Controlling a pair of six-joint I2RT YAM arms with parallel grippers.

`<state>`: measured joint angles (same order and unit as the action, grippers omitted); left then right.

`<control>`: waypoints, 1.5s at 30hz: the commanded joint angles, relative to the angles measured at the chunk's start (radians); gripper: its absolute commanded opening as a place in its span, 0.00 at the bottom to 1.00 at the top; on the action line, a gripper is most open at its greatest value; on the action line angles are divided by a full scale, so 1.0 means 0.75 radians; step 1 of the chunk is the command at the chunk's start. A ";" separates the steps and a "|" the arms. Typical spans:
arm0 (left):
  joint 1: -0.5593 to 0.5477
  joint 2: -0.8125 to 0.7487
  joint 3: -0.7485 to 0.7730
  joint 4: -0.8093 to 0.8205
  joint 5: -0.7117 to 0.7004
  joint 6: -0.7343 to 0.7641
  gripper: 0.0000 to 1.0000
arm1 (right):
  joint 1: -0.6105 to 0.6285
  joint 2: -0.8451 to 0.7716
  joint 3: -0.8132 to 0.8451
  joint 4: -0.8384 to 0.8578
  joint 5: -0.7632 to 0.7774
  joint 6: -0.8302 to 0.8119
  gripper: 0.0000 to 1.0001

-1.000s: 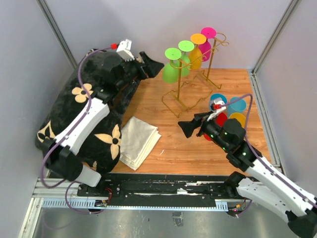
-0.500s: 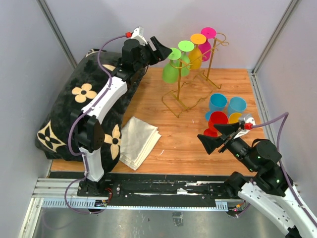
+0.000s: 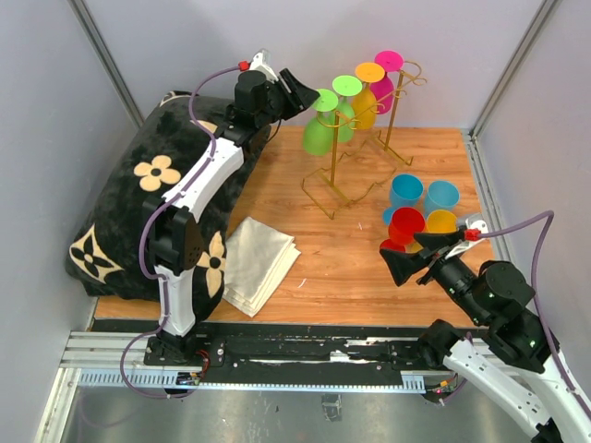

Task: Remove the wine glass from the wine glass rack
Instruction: Pick up the wine glass from the wine rack.

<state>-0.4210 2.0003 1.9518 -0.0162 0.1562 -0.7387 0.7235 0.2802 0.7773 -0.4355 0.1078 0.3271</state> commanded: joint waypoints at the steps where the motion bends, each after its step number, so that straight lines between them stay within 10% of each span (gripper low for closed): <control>1: 0.008 -0.026 -0.019 0.026 0.014 -0.009 0.53 | -0.014 0.016 0.020 -0.039 0.059 0.006 0.98; 18: 0.017 -0.028 0.018 0.042 0.069 -0.057 0.09 | -0.015 0.070 0.008 -0.056 0.109 0.057 0.98; 45: 0.046 0.004 0.066 0.210 0.023 -0.378 0.00 | -0.015 0.104 0.001 -0.086 0.162 0.135 0.98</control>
<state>-0.4011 1.9968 1.9484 0.0818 0.1772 -0.9821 0.7235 0.3599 0.7769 -0.4950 0.2050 0.4072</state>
